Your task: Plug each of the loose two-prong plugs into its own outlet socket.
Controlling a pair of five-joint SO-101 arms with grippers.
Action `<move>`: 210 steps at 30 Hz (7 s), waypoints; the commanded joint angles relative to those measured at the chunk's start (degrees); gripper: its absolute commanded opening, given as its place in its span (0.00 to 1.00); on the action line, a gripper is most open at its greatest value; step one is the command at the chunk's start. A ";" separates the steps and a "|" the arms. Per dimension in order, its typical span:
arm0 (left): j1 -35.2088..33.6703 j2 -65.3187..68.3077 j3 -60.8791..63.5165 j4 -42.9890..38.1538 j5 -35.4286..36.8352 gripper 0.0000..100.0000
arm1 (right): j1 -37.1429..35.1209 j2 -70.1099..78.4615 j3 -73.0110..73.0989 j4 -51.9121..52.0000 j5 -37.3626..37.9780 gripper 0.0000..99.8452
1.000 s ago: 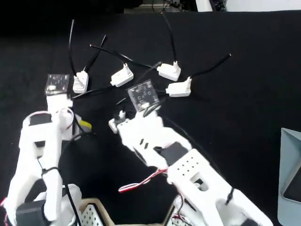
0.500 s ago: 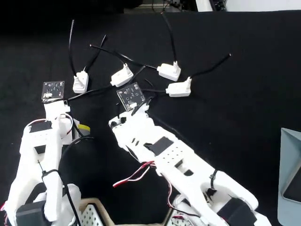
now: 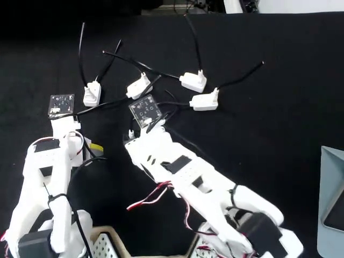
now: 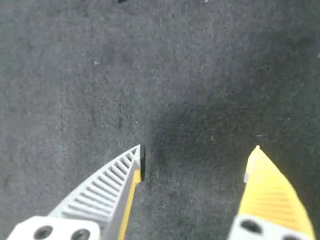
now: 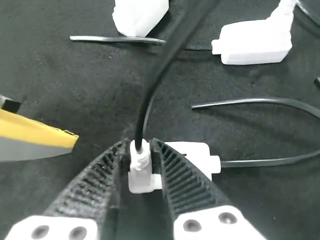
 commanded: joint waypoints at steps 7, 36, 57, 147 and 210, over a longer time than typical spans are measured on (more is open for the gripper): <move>-0.66 -1.76 -0.40 -0.79 0.44 0.32 | 0.53 2.33 -2.51 -2.99 1.23 0.01; -0.57 -1.76 -0.31 -0.79 0.44 0.32 | 2.37 2.86 -3.47 -5.89 1.23 0.01; -0.57 -1.76 -0.31 -0.79 0.44 0.32 | -0.97 10.15 -6.20 -2.02 1.32 0.01; -0.22 -2.02 -0.40 -1.32 0.35 0.32 | 5.89 13.58 -20.44 18.46 7.12 0.01; 10.86 -73.93 36.09 16.88 4.84 0.03 | 37.89 -87.78 31.69 66.55 10.02 0.01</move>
